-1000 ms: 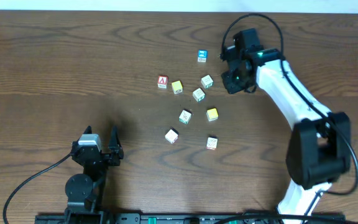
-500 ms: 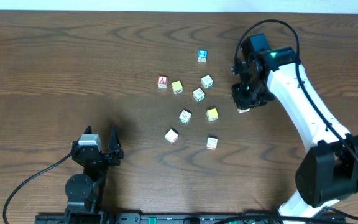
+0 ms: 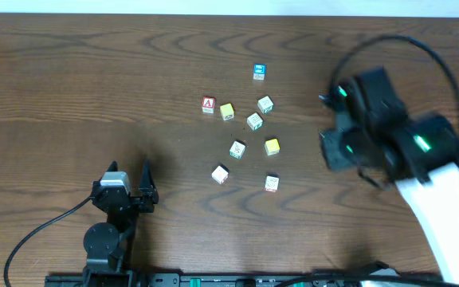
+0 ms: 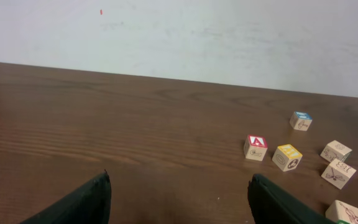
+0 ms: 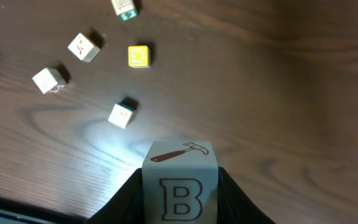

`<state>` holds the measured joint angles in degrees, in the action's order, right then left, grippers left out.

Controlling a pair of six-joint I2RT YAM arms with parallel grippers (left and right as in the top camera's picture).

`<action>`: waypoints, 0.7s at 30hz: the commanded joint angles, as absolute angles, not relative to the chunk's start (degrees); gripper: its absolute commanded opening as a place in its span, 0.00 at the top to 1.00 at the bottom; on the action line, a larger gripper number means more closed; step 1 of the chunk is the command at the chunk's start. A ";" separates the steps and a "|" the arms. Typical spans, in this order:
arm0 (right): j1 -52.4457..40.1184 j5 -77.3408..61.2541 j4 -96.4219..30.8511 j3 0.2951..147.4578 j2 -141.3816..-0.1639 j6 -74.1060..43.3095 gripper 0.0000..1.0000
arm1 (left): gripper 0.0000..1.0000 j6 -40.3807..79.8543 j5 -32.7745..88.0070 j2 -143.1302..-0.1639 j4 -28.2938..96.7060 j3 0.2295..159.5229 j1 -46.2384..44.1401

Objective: Lift 5 blocks
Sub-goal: 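Lift the B block and carry it toward the front-right blocks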

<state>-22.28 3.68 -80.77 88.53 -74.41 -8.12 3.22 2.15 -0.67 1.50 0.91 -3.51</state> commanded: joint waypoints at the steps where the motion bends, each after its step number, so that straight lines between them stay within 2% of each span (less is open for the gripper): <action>1: -23.09 7.05 -82.76 88.79 -67.35 -11.92 0.96 | 0.29 3.73 0.38 -0.23 4.08 0.23 -3.29; 3: -23.09 7.03 -83.68 87.02 -62.08 -13.50 0.91 | 0.29 3.73 0.38 -0.23 4.08 0.23 -3.29; 10: -23.09 7.03 -79.35 71.90 -53.10 -19.81 0.83 | 0.29 3.73 0.38 -0.23 4.08 0.23 -3.29; 15: -23.09 3.07 -62.94 54.22 -54.26 -21.82 0.78 | 0.29 3.73 0.38 -0.23 4.08 0.23 -3.29; 21: -23.09 -3.09 -44.88 46.04 -66.17 -23.57 0.83 | 0.29 3.73 0.38 -0.23 4.08 0.23 -3.29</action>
<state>-22.81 0.58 -48.12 47.07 -61.80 -21.21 3.22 2.04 -0.62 1.74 1.08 -3.51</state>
